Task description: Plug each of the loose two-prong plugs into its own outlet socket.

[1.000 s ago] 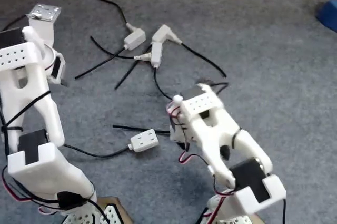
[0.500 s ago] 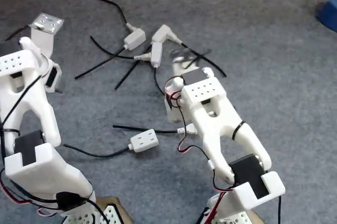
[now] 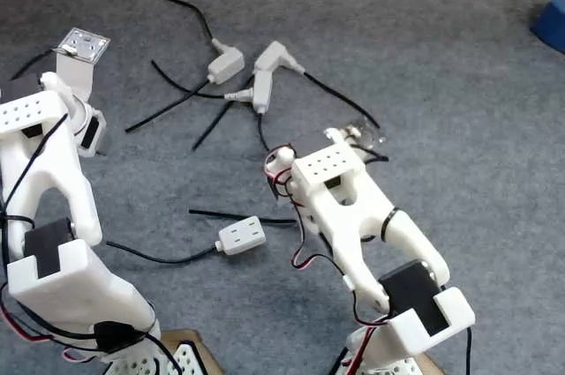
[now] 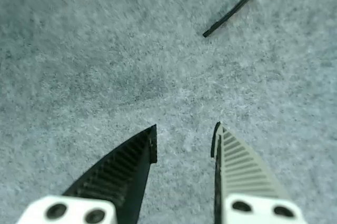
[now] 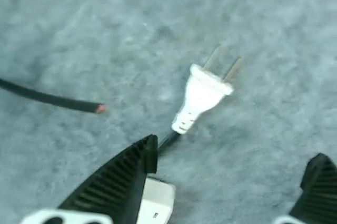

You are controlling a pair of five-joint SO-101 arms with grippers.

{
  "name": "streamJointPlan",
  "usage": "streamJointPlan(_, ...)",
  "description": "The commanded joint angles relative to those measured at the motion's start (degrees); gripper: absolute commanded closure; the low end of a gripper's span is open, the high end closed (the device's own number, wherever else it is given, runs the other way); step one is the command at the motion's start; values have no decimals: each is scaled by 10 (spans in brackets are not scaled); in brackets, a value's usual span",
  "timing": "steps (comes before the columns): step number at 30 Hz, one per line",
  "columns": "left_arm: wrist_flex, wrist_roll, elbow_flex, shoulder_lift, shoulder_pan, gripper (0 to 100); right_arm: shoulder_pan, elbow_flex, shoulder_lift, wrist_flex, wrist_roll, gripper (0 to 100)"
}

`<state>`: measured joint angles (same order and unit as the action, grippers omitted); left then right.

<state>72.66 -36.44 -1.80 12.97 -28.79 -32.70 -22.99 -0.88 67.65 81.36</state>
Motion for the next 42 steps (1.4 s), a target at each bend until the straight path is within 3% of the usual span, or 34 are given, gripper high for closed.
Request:
streamJointPlan(1,-7,-5,-2,-11,0,821,31,-18,-5,-35,108,526)
streamJointPlan(8,-7,-5,-1,-10,-2,821,32,-33,-62,-116,96,498)
streamJointPlan(27,-8,-5,21,-11,-3,821,30,-32,-65,-143,93,506)
streamJointPlan(36,-8,-5,21,-11,-2,821,30,-32,-64,-142,92,816)
streamJointPlan(42,-8,-5,22,-11,-2,821,30,-32,-64,-142,91,840)
